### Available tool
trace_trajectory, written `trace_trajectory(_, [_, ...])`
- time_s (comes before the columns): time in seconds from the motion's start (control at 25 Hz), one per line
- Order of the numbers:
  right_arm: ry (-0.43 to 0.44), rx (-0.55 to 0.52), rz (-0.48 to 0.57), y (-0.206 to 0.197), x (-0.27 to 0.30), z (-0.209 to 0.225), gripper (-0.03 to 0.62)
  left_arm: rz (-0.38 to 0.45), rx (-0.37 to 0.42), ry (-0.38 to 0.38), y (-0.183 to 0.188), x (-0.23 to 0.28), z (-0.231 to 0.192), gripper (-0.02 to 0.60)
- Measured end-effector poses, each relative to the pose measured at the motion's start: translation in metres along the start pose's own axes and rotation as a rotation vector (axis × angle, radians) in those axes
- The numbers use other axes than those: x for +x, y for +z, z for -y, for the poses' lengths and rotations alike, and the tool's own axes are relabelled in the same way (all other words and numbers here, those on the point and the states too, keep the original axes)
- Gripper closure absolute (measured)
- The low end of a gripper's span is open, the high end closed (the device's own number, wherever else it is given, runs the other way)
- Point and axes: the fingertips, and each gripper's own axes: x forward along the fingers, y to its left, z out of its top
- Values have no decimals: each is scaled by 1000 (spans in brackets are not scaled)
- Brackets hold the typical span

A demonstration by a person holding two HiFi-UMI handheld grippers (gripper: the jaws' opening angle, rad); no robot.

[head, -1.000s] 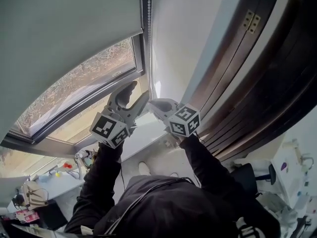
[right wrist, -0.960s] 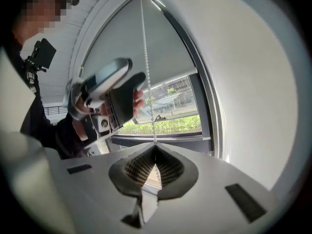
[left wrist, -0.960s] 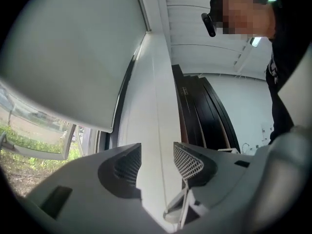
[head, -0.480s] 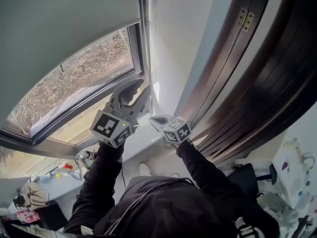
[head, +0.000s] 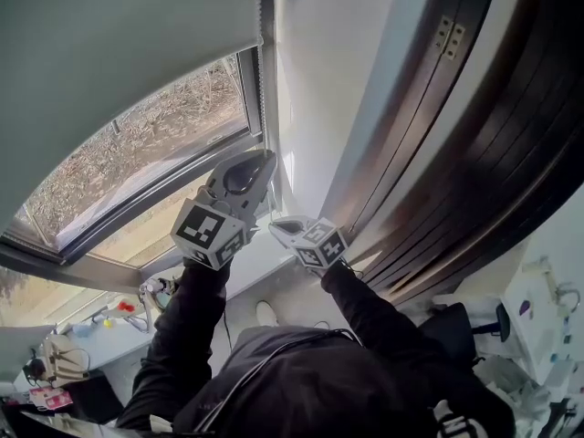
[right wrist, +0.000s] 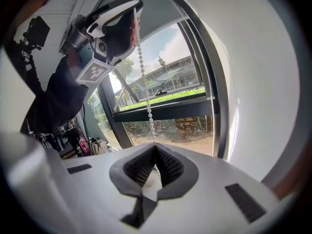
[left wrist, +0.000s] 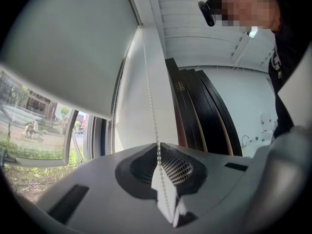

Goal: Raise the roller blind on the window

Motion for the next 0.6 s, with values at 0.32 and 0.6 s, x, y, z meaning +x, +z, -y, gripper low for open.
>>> trace_trajectory(0.32, [-17, 3, 14, 0, -9, 8, 588, 3, -70, 5, 0, -7, -5, 566])
trace_trajectory(0.6, [7, -16, 104, 15, -25, 5, 373, -22, -103, 11, -21, -8, -9, 568])
